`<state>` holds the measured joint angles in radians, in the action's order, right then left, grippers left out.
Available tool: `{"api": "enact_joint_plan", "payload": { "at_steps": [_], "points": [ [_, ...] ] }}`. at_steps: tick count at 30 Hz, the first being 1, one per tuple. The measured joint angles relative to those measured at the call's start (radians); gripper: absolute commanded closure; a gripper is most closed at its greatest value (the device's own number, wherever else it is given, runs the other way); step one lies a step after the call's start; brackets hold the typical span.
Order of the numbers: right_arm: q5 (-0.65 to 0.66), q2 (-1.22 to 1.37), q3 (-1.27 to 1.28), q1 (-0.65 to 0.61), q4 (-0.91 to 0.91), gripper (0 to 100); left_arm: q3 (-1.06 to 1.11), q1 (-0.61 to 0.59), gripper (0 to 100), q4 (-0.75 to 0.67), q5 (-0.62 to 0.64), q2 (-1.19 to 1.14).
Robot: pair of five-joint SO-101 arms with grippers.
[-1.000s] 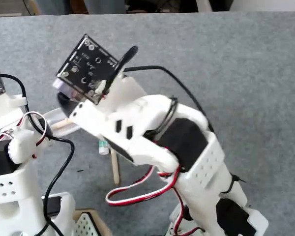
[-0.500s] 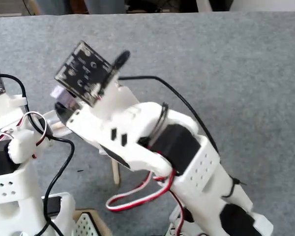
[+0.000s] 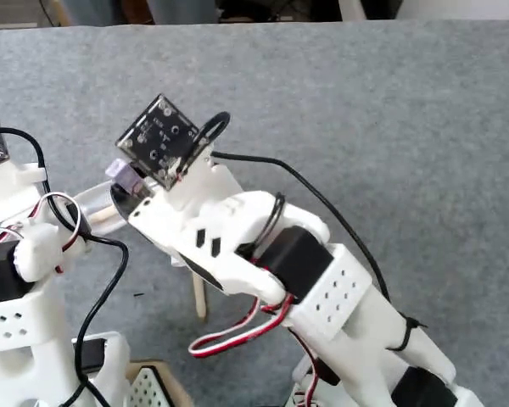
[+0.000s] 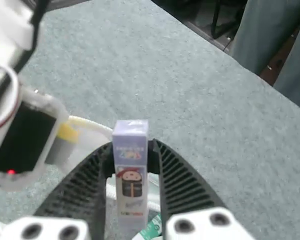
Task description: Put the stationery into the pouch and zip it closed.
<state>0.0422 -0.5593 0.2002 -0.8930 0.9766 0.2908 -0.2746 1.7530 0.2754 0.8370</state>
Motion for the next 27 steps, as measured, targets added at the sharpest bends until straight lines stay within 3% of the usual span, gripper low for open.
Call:
{"api": "enact_joint_plan", "payload": {
  "at_steps": [9, 27],
  "points": [
    [-0.025, 0.132, -0.210, 0.002, -0.002, 98.6, 0.000, 0.000, 97, 0.000, -0.003, 0.000],
    [-0.069, 0.133, -0.173, 0.023, -0.002, 98.6, 0.000, -0.015, 97, 0.000, -0.003, 0.000]
  ]
}}
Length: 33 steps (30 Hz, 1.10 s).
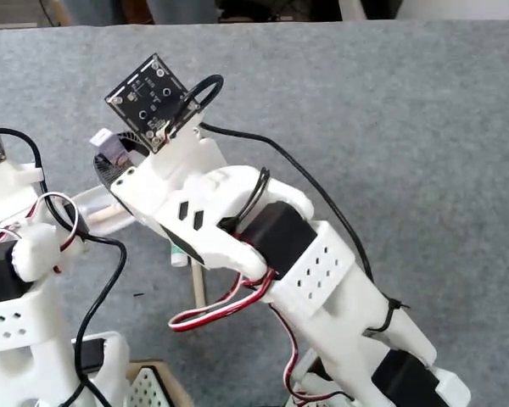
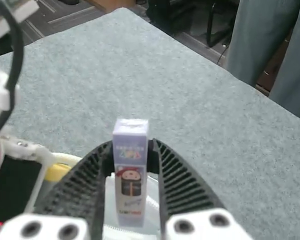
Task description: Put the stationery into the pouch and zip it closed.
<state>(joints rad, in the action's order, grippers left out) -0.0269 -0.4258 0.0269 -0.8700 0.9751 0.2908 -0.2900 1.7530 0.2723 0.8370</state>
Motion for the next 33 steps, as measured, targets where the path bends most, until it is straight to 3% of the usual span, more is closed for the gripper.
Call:
{"api": "enact_joint_plan", "payload": {
  "at_steps": [6, 28, 33],
  "points": [
    [-0.069, 0.000, 0.021, 0.000, 0.018, 98.6, 0.000, -0.012, 97, 0.000, 0.000, 0.000],
    [-0.074, -0.038, 0.114, -0.002, -0.026, 98.6, 0.000, -0.028, 97, 0.000, 0.000, 0.000],
    [0.020, -0.037, 0.114, -0.002, -0.028, 98.6, 0.000, -0.028, 97, 0.000, 0.000, 0.000]
  ]
}}
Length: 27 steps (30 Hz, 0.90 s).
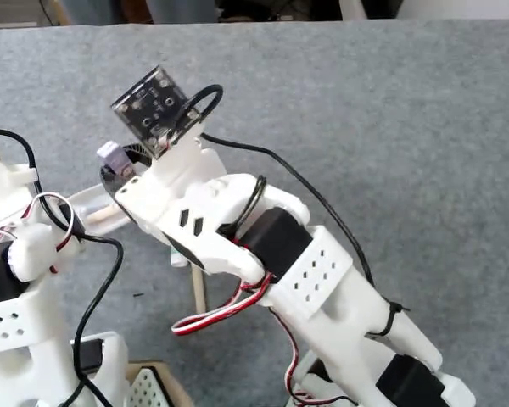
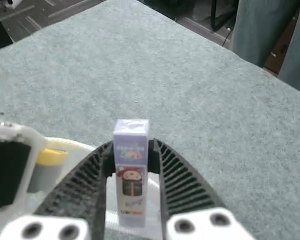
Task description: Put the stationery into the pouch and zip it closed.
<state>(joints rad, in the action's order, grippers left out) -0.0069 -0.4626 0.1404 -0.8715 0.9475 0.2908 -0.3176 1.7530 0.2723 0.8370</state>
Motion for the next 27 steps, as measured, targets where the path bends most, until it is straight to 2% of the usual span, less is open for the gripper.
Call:
{"api": "enact_joint_plan", "payload": {
  "at_steps": [6, 14, 25, 27],
  "points": [
    [0.026, 0.005, 0.000, 0.000, 0.000, 97.7, 0.000, 0.000, 97, 0.000, 0.000, 0.000],
    [0.031, 0.005, 0.000, -0.002, 0.000, 87.0, 0.000, 0.000, 97, 0.000, 0.000, 0.000],
    [0.031, 0.005, 0.000, -0.002, 0.000, 87.1, 0.000, 0.000, 97, 0.000, 0.000, 0.000],
    [0.063, 0.005, 0.000, -0.002, 0.000, 87.2, 0.000, 0.000, 97, 0.000, 0.000, 0.000]
  ]
}}
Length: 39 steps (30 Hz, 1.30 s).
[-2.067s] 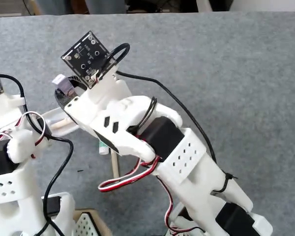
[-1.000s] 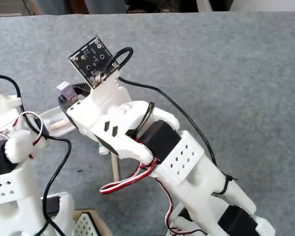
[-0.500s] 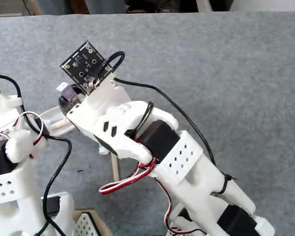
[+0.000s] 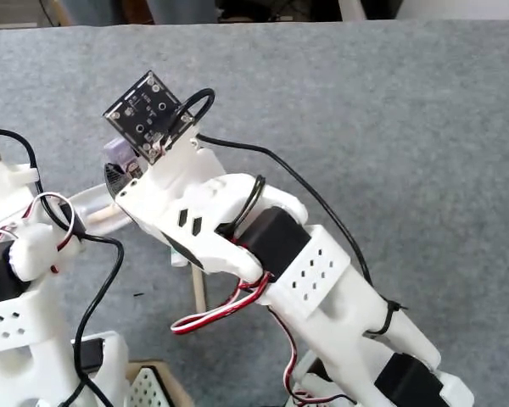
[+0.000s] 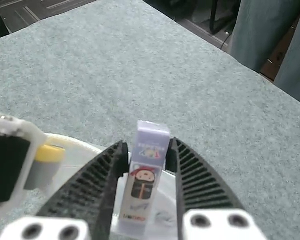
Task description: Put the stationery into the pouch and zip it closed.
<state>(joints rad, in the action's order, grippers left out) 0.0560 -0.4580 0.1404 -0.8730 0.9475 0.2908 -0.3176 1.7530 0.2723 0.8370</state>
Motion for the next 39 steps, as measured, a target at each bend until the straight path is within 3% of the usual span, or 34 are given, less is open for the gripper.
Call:
{"api": "enact_joint_plan", "payload": {
  "at_steps": [5, 15, 25, 27, 33, 39],
  "points": [
    [0.066, 0.002, -0.020, 0.000, 0.000, 98.8, 0.000, 0.000, 97, 0.000, 0.000, 0.000],
    [0.072, 0.002, -0.046, -0.046, 0.000, 98.6, 0.000, 0.000, 97, 0.000, 0.002, 0.000],
    [-0.054, 0.002, -0.043, -0.046, -0.021, 98.2, 0.000, -0.040, 97, 0.000, 0.002, 0.000],
    [-0.054, 0.002, -0.040, -0.046, -0.025, 95.9, 0.000, -0.048, 97, 0.000, 0.002, 0.000],
    [0.000, 0.002, -0.040, -0.046, -0.025, 75.6, 0.000, -0.054, 97, -0.002, 0.002, 0.000],
    [0.061, 0.002, -0.040, -0.046, -0.025, 74.7, 0.002, -0.061, 97, -0.002, 0.002, 0.000]
  ]
}}
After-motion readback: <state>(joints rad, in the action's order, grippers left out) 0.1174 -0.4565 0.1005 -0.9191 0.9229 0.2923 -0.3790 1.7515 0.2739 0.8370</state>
